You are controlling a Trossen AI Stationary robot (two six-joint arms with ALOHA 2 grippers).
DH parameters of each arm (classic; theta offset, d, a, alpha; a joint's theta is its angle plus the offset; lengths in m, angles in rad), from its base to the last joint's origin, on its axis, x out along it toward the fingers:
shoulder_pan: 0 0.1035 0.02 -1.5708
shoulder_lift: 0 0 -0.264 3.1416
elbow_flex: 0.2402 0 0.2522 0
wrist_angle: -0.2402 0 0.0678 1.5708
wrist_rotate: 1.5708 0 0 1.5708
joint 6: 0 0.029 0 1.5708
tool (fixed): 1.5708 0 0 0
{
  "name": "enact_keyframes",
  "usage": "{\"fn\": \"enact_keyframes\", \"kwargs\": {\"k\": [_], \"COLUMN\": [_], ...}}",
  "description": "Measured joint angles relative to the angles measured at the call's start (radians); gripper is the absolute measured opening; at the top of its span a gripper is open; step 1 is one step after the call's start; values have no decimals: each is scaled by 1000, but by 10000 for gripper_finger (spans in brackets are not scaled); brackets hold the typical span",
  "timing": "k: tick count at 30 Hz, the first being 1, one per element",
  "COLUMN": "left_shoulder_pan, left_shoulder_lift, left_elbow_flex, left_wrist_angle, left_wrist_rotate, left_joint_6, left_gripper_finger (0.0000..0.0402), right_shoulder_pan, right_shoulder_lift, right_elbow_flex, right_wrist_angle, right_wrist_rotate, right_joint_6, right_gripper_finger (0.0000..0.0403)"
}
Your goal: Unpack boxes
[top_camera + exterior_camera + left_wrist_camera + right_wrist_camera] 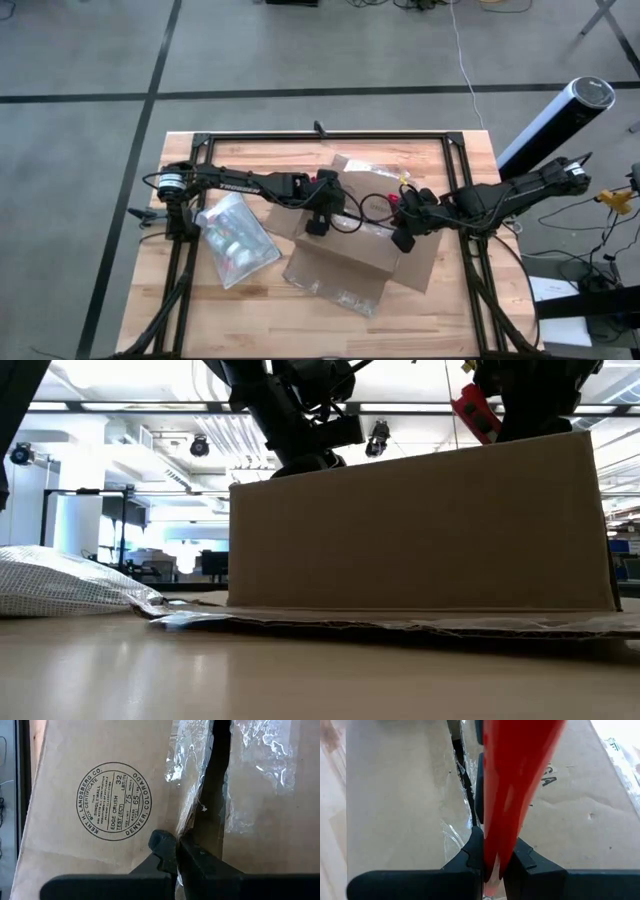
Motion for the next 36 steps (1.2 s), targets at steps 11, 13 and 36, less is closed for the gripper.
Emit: {"fn": "enact_keyframes", "kwargs": {"k": [11, 13, 36], "left_shoulder_pan": [10, 11, 37], "left_shoulder_lift": [0, 0, -8], "left_elbow_flex": [-2, -2, 11], "left_wrist_angle": [-1, -1, -6], "left_wrist_rotate": [1, -1, -36], "left_joint_6": [-13, -21, -57], "left_gripper_finger": [0, 0, 0], "right_shoulder_pan": [23, 23, 28], "right_shoulder_lift": [1, 12, -29], "right_elbow_flex": [-20, -40, 11], "right_wrist_angle": [14, 31, -44], "right_wrist_rotate": [-19, -30, -7], "right_joint_6": [43, 45, 64], "right_gripper_finger": [16, 16, 16]}}
